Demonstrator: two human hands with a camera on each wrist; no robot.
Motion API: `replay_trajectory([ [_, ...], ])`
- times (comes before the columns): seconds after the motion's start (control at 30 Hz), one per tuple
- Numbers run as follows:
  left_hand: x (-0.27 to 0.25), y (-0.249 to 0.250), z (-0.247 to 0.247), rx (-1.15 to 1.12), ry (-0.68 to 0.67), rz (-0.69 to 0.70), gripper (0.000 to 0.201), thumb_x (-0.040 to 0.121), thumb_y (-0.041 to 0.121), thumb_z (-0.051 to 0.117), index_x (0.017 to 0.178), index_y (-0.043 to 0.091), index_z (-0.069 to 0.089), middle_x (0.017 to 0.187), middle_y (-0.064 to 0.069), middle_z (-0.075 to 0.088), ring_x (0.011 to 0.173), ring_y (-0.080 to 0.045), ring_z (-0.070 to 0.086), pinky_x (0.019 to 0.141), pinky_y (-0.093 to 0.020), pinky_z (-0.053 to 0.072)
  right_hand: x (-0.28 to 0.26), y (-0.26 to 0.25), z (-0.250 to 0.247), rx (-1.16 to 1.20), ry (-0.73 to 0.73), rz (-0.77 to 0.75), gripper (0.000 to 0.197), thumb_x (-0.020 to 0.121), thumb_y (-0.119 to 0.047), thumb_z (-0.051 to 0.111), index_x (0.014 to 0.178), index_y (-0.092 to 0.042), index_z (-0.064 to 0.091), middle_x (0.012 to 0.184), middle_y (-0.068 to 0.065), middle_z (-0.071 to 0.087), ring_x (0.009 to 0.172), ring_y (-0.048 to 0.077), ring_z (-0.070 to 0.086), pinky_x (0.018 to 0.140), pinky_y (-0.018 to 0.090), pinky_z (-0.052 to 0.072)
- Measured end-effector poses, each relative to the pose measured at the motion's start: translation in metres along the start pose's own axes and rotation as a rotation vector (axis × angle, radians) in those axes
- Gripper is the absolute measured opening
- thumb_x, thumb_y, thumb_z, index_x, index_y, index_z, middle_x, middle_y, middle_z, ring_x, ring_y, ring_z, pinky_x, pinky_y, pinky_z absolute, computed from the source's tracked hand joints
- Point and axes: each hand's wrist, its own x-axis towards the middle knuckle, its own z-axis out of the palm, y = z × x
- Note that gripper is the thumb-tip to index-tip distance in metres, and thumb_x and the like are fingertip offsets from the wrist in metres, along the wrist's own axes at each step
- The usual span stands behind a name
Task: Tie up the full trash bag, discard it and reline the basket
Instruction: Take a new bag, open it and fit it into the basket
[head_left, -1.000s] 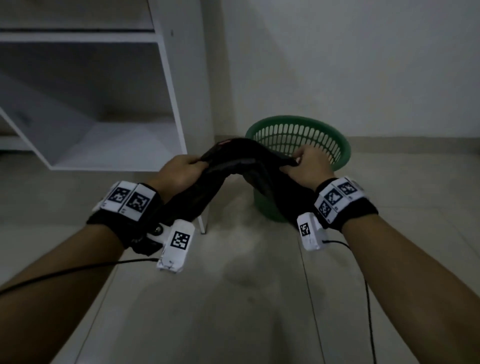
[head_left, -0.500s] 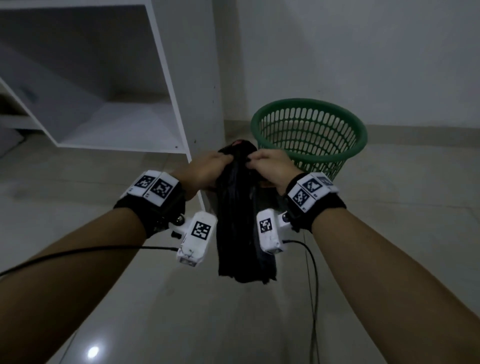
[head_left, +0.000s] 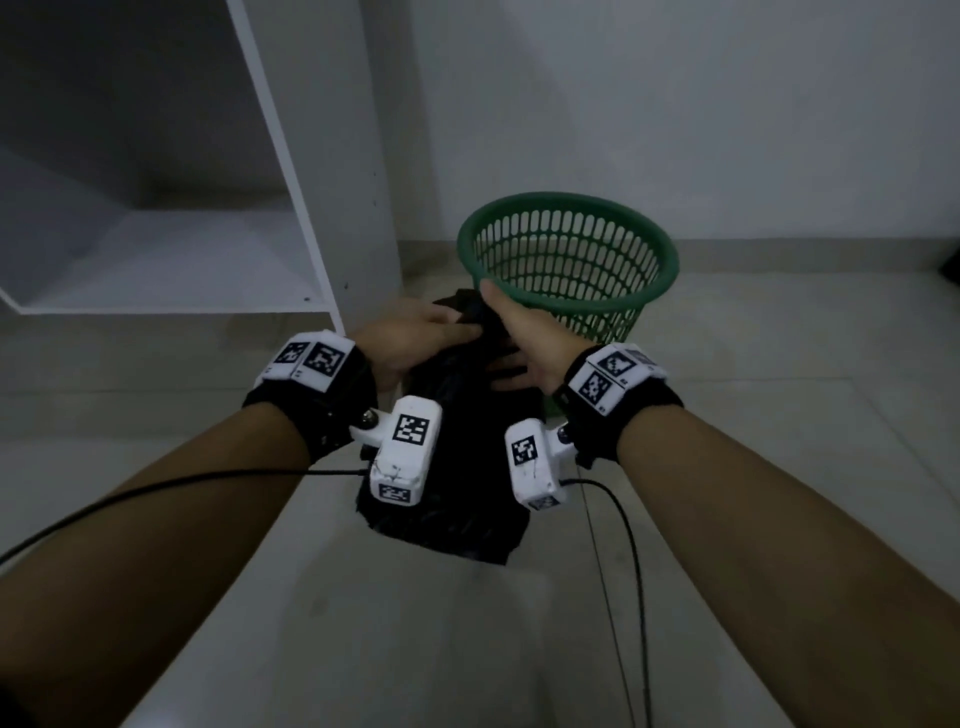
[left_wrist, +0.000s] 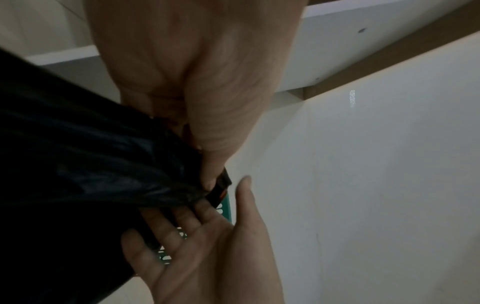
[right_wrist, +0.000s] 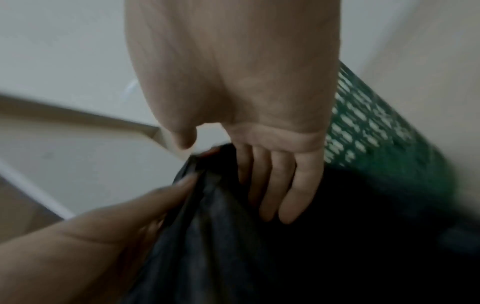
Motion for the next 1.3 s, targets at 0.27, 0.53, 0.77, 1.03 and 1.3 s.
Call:
replay_trajectory([
  [0.27, -0.006, -0.012, -0.026, -0.066, 0.205, -0.073, 0.031, 0.082, 0.032, 0.077, 0.064, 0.015, 0.057, 0.066, -0.002, 0.064, 0.060, -0.013, 0.061, 0.059, -0.023, 0.049, 0.016, 0.025, -0.010, 0.163, 0.082, -0.101, 0.022, 0.087, -0.029, 0.073, 0.073, -0.016, 0.064, 0.073, 0.000, 0.067, 0.072, 0.016, 0.068, 0.075, 0.034, 0.059],
  [0.53, -0.008, -0.026, -0.027, -0.072, 0.017, -0.055, 0.033, 0.073, 0.016, 0.084, 0.063, 0.020, 0.053, 0.073, -0.005, 0.064, 0.074, -0.019, 0.064, 0.075, -0.030, 0.059, 0.012, 0.022, 0.005, 0.112, -0.131, 0.057, 0.040, 0.087, -0.046, 0.068, 0.112, -0.016, 0.066, 0.103, 0.006, 0.073, 0.095, 0.025, 0.072, 0.080, 0.042, 0.060],
  [0.77, -0.007, -0.019, -0.015, -0.157, -0.082, -0.092, 0.010, 0.086, 0.018, 0.072, 0.082, 0.015, 0.064, 0.079, -0.003, 0.066, 0.071, -0.016, 0.065, 0.069, -0.028, 0.057, 0.016, 0.019, 0.011, 0.243, -0.026, -0.021, 0.012, 0.094, -0.015, 0.061, 0.103, -0.008, 0.065, 0.095, 0.009, 0.071, 0.083, 0.024, 0.070, 0.074, 0.039, 0.059],
  [1.03, -0.010, -0.022, -0.021, -0.088, -0.065, -0.145, 0.012, 0.087, 0.028, 0.070, 0.090, 0.019, 0.062, 0.068, 0.005, 0.060, 0.051, -0.006, 0.051, 0.047, -0.019, 0.044, 0.017, 0.029, -0.015, 0.487, 0.071, -0.030, 0.030, 0.088, -0.005, 0.043, 0.109, -0.002, 0.065, 0.091, 0.015, 0.060, 0.082, 0.028, 0.059, 0.063, 0.034, 0.056],
  [1.3, -0.001, -0.027, -0.003, -0.003, -0.056, -0.116, 0.023, 0.094, 0.026, 0.062, 0.110, 0.010, 0.061, 0.100, -0.009, 0.069, 0.085, -0.019, 0.066, 0.068, -0.027, 0.053, 0.003, 0.020, 0.001, 0.372, -0.022, 0.051, 0.049, 0.086, -0.023, 0.046, 0.128, -0.001, 0.061, 0.121, 0.018, 0.065, 0.109, 0.035, 0.061, 0.107, 0.050, 0.042],
])
